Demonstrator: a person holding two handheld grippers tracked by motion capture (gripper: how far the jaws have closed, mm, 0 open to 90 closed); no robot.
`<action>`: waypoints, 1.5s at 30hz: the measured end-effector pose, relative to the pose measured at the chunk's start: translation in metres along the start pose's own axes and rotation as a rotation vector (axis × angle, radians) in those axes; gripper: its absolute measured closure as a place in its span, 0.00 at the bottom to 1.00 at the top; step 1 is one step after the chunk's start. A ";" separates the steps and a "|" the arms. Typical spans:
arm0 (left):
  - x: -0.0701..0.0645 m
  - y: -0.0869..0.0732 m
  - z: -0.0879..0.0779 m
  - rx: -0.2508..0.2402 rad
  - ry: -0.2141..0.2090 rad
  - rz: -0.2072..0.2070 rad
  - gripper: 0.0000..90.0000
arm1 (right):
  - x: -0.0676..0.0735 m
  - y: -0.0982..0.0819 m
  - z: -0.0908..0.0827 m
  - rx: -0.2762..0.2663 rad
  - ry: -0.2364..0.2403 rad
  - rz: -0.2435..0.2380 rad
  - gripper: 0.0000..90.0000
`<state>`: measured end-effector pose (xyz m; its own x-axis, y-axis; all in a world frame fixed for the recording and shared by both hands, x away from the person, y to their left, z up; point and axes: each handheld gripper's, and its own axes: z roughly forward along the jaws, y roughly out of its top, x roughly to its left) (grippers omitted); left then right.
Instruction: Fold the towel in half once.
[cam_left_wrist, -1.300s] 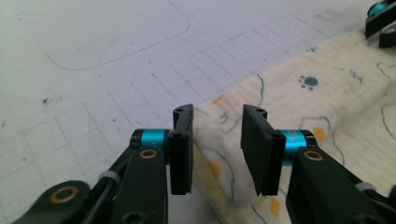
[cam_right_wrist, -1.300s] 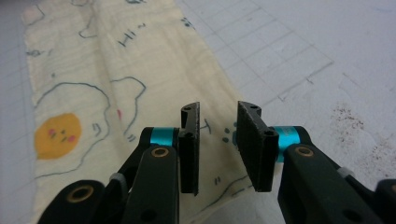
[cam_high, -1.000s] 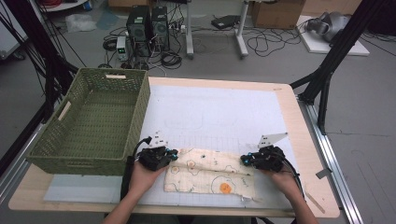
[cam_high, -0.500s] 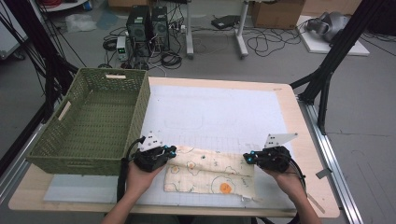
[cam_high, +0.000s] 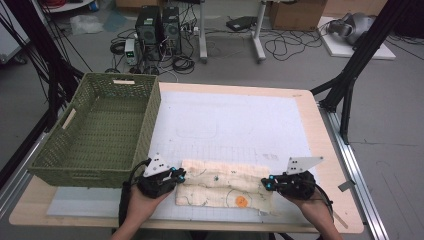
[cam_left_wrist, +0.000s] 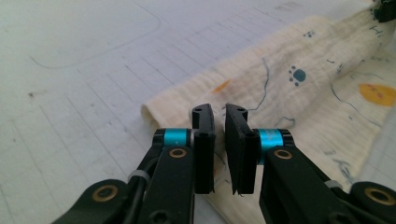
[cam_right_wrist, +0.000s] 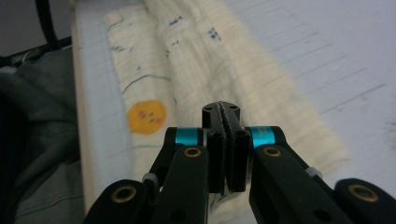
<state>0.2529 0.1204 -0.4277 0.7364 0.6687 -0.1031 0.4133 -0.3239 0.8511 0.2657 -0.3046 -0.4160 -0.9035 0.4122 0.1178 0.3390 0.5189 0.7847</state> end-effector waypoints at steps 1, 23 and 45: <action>-0.001 -0.002 -0.004 -0.004 -0.016 -0.003 0.87 | 0.003 -0.001 -0.001 0.006 0.001 -0.005 0.99; 0.012 0.013 0.026 0.022 0.108 0.010 0.70 | -0.040 0.006 0.014 0.029 -0.090 0.085 0.66; 0.029 0.022 0.051 0.031 0.183 -0.081 0.94 | -0.068 0.010 0.024 0.096 -0.118 0.133 0.95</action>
<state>0.3105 0.0988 -0.4380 0.5915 0.8030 -0.0726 0.4857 -0.2831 0.8270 0.3363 -0.3098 -0.4306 -0.8138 0.5640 0.1401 0.4822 0.5207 0.7045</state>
